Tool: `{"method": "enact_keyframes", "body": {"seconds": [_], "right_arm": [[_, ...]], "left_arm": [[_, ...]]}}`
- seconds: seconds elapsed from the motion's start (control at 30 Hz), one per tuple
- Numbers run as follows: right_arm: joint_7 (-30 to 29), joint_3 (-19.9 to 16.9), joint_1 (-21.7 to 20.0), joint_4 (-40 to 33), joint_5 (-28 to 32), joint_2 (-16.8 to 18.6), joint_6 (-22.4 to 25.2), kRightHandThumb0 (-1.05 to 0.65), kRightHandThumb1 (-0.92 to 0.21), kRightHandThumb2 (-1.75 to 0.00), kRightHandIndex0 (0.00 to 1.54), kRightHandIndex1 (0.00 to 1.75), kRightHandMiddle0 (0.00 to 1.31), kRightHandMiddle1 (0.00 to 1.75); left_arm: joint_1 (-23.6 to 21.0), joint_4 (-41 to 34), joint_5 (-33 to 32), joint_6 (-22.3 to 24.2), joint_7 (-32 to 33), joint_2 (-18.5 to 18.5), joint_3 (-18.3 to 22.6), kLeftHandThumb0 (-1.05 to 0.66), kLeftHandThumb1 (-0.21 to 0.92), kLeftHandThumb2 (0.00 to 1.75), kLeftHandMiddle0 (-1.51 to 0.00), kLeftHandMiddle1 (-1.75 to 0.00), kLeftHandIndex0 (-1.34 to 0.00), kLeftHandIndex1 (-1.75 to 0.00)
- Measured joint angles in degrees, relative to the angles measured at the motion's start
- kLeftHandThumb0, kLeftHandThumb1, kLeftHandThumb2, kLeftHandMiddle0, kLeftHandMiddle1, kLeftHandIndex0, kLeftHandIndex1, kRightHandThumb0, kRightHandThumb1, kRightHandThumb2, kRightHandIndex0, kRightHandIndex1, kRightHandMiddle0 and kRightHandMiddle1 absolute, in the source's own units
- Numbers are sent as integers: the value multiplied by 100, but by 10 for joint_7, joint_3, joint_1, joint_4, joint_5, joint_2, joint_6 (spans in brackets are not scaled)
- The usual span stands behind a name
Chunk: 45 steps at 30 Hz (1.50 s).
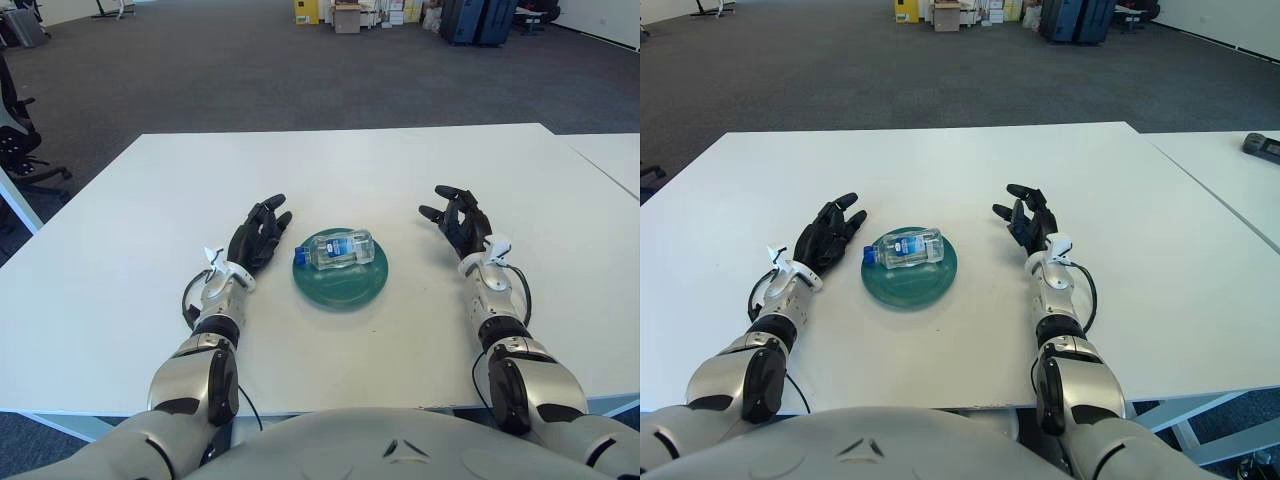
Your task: Put the bottle into the plate.
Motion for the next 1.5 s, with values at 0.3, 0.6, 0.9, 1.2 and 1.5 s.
{"method": "enact_keyframes", "body": {"seconds": [0.3,0.6,0.9,1.2,1.5], "right_arm": [[13,1,-1,29,-4,2,-17,-66,-92,-82,65,57,22,103],[13,10,0,43,-16,8,-32,-67,-92,-82,59,55,16,100],[0,23,7,44,-37,12,-40,-65,-92,-82,51,38,8,96],[-6,35,10,45,-53,7,-40,-64,-92,-79,47,20,3,92],[-8,38,10,46,-56,5,-40,-66,-92,-80,41,13,0,87]], "left_arm": [[-1,4,0,-6,0,0,0,-63,92,72,-55,-56,-11,-91],[-1,7,2,-11,1,0,-1,-63,92,74,-55,-57,-12,-91],[-2,7,2,-11,4,-1,0,-64,92,72,-54,-57,-12,-92],[-2,8,2,-12,5,-2,1,-62,92,73,-56,-59,-13,-92],[-3,9,2,-12,6,-3,3,-63,92,70,-57,-62,-15,-93]]}}
